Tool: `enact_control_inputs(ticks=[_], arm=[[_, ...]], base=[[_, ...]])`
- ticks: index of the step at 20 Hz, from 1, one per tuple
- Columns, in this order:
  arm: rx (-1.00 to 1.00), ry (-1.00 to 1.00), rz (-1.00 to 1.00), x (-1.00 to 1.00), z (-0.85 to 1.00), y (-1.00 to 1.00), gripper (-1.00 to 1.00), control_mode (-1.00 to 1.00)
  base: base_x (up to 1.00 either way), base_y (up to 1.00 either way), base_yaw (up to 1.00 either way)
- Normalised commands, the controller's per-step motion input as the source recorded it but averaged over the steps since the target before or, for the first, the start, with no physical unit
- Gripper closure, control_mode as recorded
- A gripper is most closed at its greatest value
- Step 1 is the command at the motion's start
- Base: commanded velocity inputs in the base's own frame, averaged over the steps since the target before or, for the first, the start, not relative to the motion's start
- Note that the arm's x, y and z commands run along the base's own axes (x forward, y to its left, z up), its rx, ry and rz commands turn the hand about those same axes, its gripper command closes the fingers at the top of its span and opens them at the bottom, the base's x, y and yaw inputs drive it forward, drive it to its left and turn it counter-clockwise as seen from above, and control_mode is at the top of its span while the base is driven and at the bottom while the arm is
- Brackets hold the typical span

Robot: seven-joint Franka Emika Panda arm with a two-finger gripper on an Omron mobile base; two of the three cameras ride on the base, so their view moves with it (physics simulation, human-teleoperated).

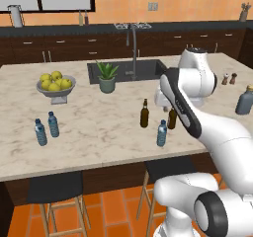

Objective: Move the plastic bottles in the middle to the plastics group, and the glass bottles in the middle to the glass group.

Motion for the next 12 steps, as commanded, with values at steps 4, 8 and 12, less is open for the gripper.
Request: enact_control_inputs(ticks=[4,8,12], arm=[[0.0,0.0,0.0,0.3,-0.55,-0.12,-1.0,-1.0],[0.0,-0.08,0.0,0.38,-0.26,0.0,-1.0,-1.0],[0.0,0.0,0.03,0.08,-0.17,-0.05,-1.0,-1.0]], base=[[0.0,0.0,0.0],[0.0,0.0,0.0],[0.0,0.0,0.0]])
